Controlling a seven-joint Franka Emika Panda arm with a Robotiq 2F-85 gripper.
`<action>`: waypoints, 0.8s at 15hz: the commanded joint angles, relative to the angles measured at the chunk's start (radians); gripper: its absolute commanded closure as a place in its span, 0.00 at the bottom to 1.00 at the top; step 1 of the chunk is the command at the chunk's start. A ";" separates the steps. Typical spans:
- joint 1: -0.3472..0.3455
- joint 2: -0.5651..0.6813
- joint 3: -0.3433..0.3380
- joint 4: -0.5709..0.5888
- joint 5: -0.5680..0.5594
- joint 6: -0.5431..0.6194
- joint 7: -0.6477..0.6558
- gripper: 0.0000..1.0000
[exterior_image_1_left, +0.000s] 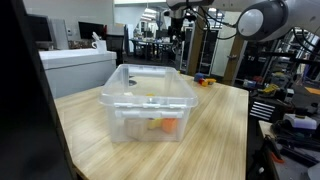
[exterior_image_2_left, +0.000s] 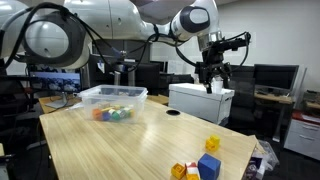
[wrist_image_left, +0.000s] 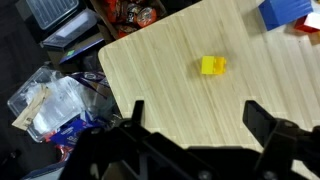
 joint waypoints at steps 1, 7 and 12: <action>0.003 -0.015 -0.005 -0.026 0.004 0.010 0.001 0.00; 0.003 -0.024 0.013 -0.045 0.044 -0.054 0.151 0.00; 0.010 -0.019 0.039 -0.016 0.109 -0.138 0.475 0.00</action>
